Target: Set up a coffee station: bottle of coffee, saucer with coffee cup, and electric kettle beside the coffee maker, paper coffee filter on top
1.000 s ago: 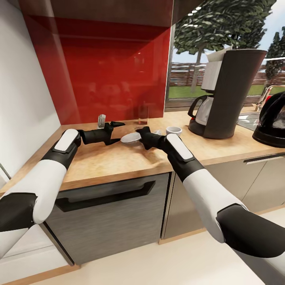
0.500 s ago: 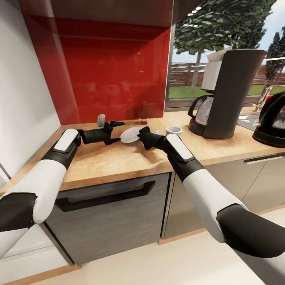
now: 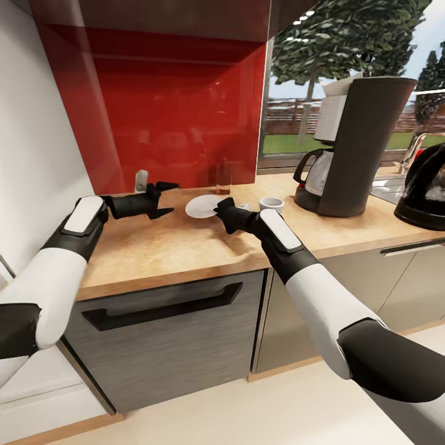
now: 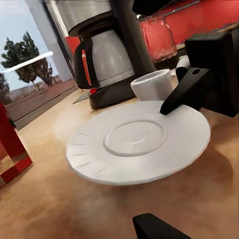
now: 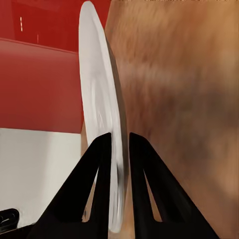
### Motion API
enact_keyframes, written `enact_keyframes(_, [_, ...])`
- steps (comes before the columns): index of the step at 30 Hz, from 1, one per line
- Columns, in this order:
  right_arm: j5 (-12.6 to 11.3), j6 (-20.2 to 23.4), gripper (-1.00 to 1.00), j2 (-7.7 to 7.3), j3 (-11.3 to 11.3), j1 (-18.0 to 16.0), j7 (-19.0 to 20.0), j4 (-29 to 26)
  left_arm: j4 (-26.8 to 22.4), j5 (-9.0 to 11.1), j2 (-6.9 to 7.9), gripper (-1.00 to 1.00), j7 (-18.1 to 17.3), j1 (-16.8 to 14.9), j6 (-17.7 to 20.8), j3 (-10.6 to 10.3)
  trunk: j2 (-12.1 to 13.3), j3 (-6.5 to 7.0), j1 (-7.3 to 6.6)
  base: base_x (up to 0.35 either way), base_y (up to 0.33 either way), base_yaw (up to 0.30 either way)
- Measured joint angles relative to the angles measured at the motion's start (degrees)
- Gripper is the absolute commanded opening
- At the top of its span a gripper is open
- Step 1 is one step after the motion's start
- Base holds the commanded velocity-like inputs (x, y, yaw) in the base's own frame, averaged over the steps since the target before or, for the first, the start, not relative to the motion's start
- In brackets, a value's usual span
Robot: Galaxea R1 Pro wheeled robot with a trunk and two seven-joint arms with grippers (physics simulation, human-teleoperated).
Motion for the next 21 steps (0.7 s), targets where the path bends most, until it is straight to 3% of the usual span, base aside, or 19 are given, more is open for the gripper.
enact_keyframes(6, [0.5, 0.0, -1.0, 0.0, 0.0, 0.0, 0.3, 0.1, -5.3, 0.1, 0.52, 1.0, -0.1, 0.0, 0.1, 0.9, 0.0, 0.0, 0.02, -0.069, 0.0, 0.0])
enact_keyframes(21, [0.1, -0.1, -1.0, 0.0, 0.0, 0.0, 0.3, -0.1, -6.1, 0.1, 0.54, 1.0, -0.1, 0.0, 0.1, 1.0, 0.0, -0.01, 0.04, -0.245, 0.0, 0.0])
